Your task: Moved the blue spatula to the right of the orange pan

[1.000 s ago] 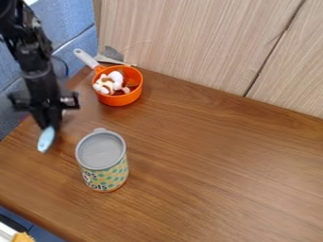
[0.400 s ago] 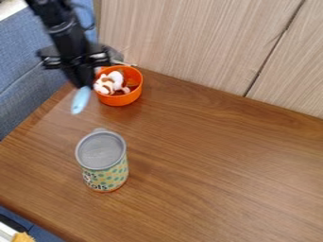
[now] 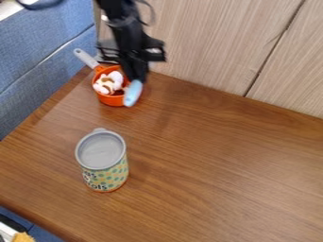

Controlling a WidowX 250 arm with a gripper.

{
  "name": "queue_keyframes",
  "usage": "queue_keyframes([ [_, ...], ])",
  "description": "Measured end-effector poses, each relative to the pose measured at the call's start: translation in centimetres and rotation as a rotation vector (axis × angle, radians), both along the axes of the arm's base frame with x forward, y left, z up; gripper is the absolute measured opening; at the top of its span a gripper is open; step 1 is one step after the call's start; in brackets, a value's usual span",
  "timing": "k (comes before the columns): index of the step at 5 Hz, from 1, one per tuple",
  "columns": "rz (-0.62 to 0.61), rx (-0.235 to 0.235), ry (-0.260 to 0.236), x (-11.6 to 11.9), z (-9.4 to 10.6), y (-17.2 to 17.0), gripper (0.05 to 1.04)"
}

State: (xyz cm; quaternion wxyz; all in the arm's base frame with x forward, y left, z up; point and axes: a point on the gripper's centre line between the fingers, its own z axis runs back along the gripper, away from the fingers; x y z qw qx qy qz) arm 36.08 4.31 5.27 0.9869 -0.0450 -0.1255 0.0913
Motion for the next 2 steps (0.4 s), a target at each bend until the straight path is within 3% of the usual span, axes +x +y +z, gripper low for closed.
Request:
queue_keyframes([
  [1, -0.061, 0.037, 0.047, 1.1, -2.7, -1.7, 0.157],
  [2, -0.078, 0.045, 0.081, 1.9, -4.8, -2.1, 0.157],
])
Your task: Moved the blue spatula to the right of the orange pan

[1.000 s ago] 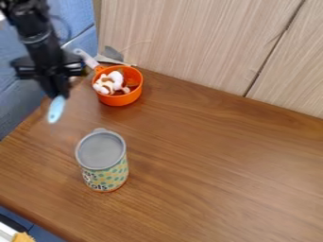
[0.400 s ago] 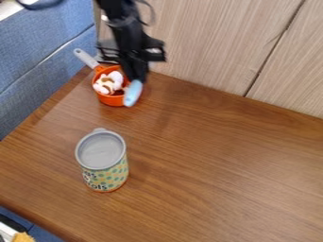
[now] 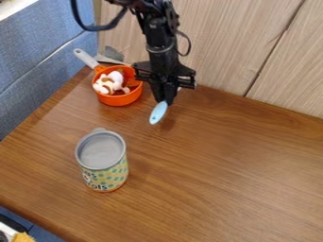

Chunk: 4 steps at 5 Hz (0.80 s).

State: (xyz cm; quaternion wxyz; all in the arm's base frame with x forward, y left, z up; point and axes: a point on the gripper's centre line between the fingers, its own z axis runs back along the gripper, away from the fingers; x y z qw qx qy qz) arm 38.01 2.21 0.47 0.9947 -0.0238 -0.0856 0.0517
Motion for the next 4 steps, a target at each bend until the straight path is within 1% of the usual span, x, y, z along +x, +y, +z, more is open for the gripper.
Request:
queue_keyframes([
  [1, -0.004, 0.017, 0.024, 0.34, -1.27, 0.09, 0.157],
  [2, -0.006, 0.029, 0.036, 0.22, -1.41, 0.28, 0.201],
  [3, -0.001, 0.028, 0.065, 0.02, -1.19, 0.3, 0.442],
  [4, 0.004, 0.039, 0.071, -0.23, -1.41, 0.47, 0.754],
])
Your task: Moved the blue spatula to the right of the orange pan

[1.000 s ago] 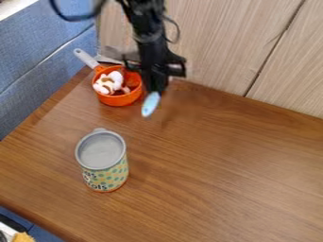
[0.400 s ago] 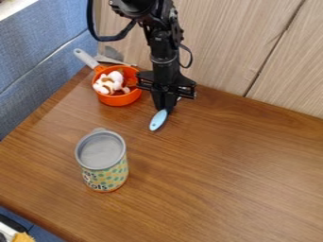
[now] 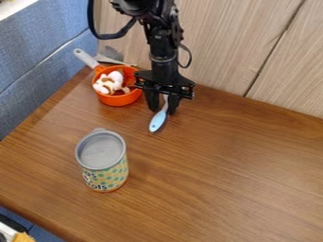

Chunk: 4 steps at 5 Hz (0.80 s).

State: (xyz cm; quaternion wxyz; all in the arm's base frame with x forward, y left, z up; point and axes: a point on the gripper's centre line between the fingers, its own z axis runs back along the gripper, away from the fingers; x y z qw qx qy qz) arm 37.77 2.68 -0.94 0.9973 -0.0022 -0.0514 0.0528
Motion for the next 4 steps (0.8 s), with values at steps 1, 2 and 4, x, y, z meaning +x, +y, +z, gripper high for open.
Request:
queue_keyframes([
  [1, 0.001, 0.002, -0.008, -0.1, 0.5, 0.0, 0.994],
  [2, 0.001, 0.002, -0.043, -0.2, 2.2, 0.0, 1.007],
  [4, -0.005, -0.007, -0.173, -1.2, 7.5, 0.3, 1.0],
])
